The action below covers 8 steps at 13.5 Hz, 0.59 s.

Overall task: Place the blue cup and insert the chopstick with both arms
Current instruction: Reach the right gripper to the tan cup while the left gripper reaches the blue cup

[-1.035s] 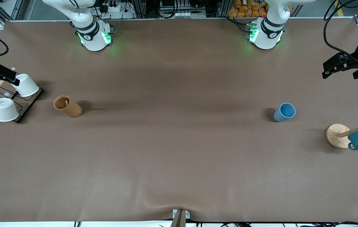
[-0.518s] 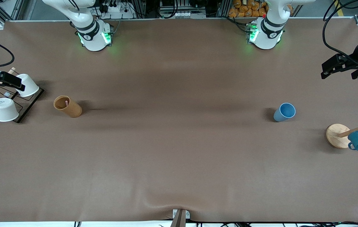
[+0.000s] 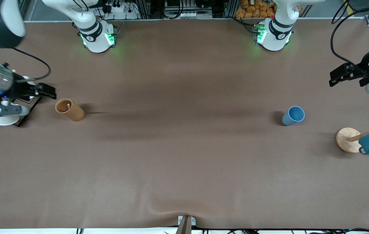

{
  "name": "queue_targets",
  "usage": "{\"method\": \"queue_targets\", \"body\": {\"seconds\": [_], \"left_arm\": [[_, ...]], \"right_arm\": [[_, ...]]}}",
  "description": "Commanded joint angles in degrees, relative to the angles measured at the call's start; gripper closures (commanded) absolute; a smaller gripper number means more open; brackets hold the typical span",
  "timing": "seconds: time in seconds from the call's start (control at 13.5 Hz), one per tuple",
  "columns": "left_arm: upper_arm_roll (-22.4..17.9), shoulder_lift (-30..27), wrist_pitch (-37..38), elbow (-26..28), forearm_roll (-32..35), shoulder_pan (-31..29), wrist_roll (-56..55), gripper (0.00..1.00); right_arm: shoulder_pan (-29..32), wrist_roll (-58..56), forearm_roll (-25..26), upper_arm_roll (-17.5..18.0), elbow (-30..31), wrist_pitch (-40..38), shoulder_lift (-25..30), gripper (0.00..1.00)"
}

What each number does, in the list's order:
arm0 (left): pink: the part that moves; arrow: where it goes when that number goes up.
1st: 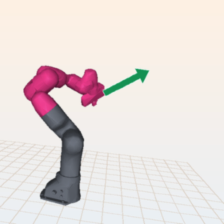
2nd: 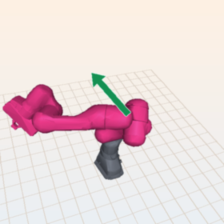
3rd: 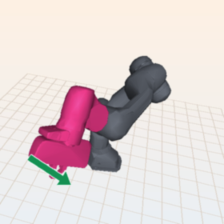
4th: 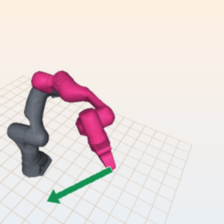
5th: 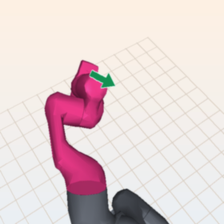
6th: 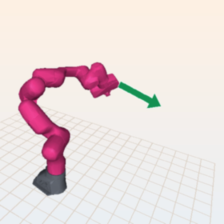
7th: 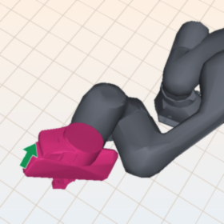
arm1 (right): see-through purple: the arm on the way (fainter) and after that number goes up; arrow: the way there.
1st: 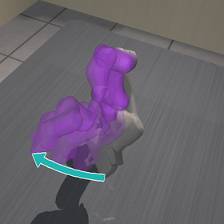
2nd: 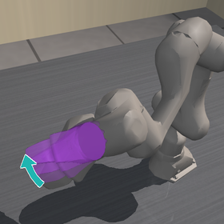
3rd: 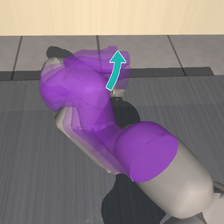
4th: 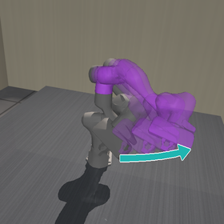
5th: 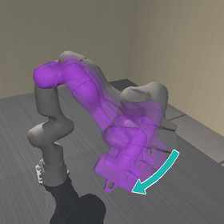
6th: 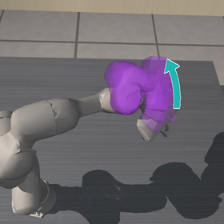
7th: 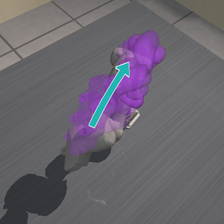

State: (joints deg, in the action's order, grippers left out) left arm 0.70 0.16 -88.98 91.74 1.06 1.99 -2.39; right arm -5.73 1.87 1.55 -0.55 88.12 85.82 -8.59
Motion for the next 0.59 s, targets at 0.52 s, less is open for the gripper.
{"method": "queue_targets", "body": {"seconds": [0.52], "left_arm": [[0.45,-0.60,-26.75,26.89,1.23,-3.47,0.37,0.00]], "right_arm": [[-3.85,5.07,12.50,-0.07,2.31,3.30,-9.68,0.00]]}}
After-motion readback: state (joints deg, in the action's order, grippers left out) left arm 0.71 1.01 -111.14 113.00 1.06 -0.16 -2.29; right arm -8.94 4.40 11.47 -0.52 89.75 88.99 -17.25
